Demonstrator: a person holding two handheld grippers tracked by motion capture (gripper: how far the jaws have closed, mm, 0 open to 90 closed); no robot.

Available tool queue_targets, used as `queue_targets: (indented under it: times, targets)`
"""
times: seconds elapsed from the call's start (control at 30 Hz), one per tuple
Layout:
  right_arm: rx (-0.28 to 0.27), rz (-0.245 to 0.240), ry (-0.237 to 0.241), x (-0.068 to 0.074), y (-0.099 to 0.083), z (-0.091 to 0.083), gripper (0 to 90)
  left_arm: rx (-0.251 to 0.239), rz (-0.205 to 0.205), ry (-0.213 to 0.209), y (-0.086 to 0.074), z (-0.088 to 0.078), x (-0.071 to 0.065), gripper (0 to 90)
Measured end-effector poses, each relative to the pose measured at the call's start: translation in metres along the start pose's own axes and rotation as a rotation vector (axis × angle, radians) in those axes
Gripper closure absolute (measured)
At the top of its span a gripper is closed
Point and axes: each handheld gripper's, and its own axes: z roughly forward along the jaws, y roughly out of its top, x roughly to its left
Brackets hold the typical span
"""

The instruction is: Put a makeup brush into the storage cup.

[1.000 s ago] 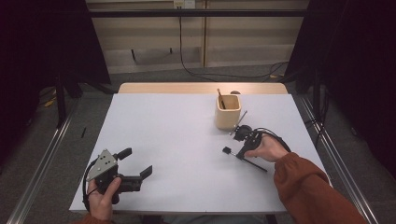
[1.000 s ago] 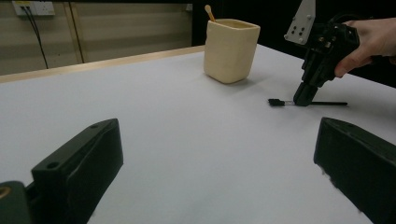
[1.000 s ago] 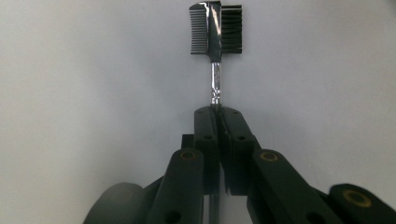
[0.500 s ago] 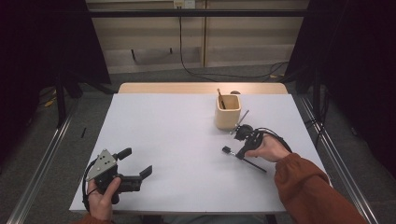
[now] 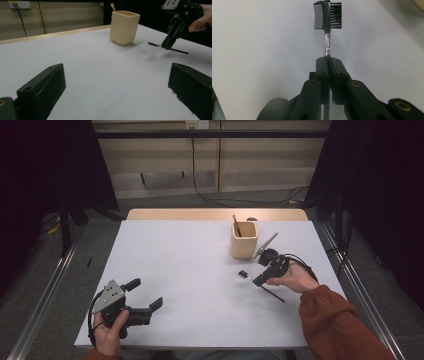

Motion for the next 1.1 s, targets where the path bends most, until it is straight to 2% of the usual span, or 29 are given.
queue_targets:
  times: [0.27,0.37,0.63,0.87,1.1]
  targets:
    - [-0.084,0.01,0.007,0.0,-0.005,-0.013,86.0,-0.001,-0.001,0.0,0.0,0.0,0.0,1.2]
    - [-0.099,0.014,0.004,0.001,-0.009,-0.014,86.0,-0.001,0.0,0.0,0.0,0.0,0.0,1.2]
    - [-0.184,0.015,0.006,0.002,-0.018,-0.018,86.0,0.0,0.0,-0.001,0.0,0.0,0.0,1.2]
    - [-0.3,0.03,0.012,0.002,-0.025,-0.027,86.0,0.001,0.002,-0.003,0.0,0.0,-0.001,1.2]
    - [-0.378,0.033,0.016,0.006,-0.033,-0.027,85.9,0.0,0.0,-0.002,0.0,0.0,-0.001,1.3]
